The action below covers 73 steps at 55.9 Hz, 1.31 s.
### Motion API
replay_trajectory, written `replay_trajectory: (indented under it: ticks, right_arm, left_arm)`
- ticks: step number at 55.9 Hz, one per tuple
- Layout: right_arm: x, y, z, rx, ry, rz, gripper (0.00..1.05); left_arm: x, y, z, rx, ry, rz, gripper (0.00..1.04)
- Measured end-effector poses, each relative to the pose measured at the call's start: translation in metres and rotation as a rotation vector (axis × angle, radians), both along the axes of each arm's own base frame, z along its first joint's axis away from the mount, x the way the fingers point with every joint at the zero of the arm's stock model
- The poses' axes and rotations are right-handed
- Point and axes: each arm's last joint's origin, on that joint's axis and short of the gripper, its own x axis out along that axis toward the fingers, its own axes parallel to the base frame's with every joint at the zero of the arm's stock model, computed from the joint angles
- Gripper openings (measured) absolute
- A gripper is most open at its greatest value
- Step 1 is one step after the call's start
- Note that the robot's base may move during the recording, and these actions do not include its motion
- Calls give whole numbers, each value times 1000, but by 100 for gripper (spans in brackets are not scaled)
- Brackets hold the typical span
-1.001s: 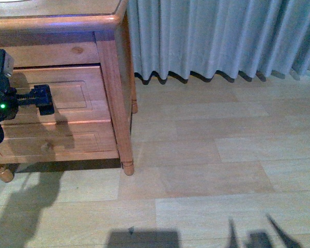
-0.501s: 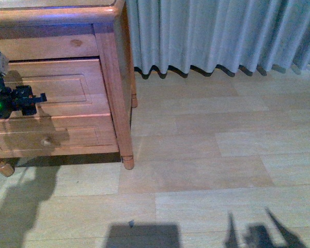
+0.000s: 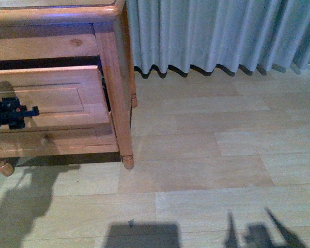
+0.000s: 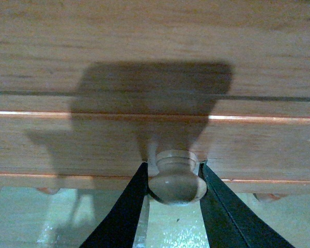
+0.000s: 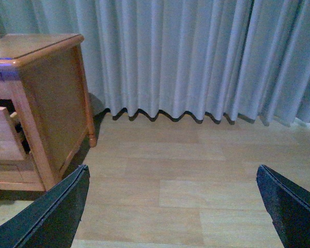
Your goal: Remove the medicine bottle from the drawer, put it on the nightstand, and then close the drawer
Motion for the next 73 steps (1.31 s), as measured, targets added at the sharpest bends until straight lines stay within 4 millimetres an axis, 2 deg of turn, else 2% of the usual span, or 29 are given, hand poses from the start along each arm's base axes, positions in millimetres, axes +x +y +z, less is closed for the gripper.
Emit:
replay_trajectory:
  ticks: [19,27,31,36,44,52,56,63,71,73]
  right_arm:
    - [0,0,0,0,0,0,98]
    - [0,0,0,0,0,0,98]
    - [0,0,0,0,0,0,98]
    - [0,0,0,0,0,0,98]
    - [0,0,0,0,0,0,98]
    - [0,0,0,0,0,0,98]
    - [0,0,0,0,0,0,98]
    - [0,0,0,0,0,0,98]
    - [0,0,0,0,0,0,98]
    - [0,0,0,0,0,0,98]
  left_arm:
    - [-118,-11,-9,2,42,24,25]
    - [-152,-14,-12,-4,62,31,25]
    - [-160,-15,-12,-13,67,24,37]
    - [-172,-17,-15,-30,103,-2,57]
    - [-177,-9,-10,-32,130,35,78]
    - [-186,12,15,-52,131,100,100]
    - [-192,19,33,-82,119,109,97]
    - [-207,23,80,-107,60,82,98]
    - [-232,11,151,-122,-73,3,98]
    - [-243,3,168,-75,-175,13,93]
